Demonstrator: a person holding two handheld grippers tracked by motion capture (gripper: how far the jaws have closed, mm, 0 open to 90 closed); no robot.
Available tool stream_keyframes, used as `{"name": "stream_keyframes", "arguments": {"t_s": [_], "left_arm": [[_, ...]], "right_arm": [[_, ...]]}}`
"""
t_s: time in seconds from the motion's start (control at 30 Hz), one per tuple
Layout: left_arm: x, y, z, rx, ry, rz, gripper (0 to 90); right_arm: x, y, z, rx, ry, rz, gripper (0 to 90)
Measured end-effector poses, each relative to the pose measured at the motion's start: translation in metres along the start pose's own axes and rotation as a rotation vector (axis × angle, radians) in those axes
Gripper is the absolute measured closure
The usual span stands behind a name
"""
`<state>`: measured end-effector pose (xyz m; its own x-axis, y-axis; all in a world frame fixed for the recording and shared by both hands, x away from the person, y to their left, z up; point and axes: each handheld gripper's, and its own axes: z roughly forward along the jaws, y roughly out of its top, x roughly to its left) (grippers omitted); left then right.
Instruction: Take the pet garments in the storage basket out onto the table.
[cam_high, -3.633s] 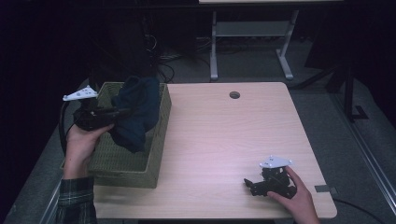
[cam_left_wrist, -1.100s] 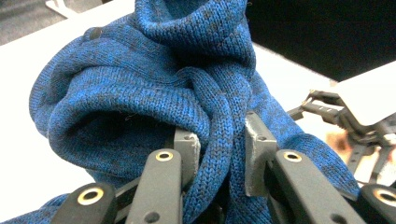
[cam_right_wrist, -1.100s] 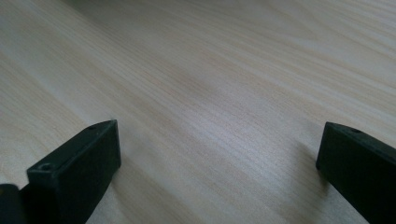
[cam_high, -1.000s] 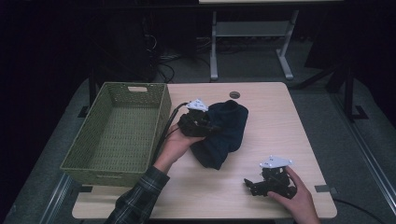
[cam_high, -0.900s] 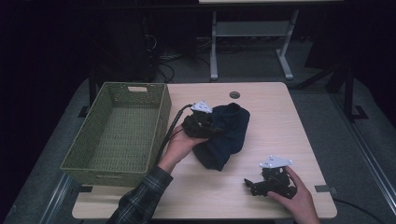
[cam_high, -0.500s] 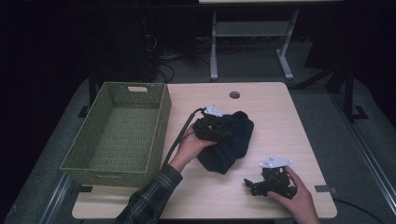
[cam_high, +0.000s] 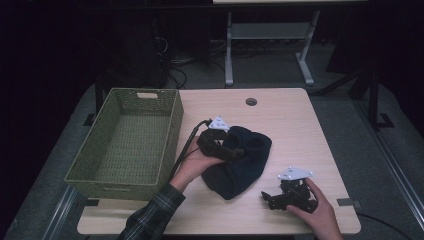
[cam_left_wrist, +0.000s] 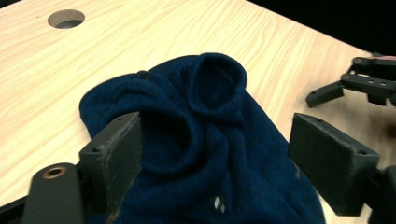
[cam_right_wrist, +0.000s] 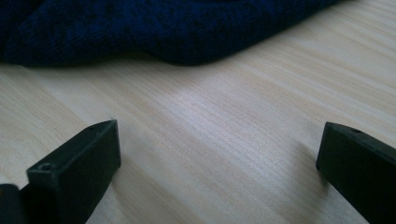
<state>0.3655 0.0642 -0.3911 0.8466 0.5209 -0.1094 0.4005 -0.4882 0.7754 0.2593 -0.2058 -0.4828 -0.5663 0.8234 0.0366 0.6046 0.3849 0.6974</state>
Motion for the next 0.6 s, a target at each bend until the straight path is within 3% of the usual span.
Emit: {"name": "stream_keyframes", "arguments": {"t_s": [0.4, 0.6], "left_arm": [[-0.015, -0.04, -0.029, -0.033, 0.065, -0.014, 13.4], [-0.02, -0.061, -0.035, -0.016, 0.078, -0.028, 13.2]], "right_arm": [[0.0, 0.0, 0.0, 0.001, 0.0, -0.001, 0.0], [0.0, 0.0, 0.0, 0.002, 0.0, 0.0, 0.0]]}}
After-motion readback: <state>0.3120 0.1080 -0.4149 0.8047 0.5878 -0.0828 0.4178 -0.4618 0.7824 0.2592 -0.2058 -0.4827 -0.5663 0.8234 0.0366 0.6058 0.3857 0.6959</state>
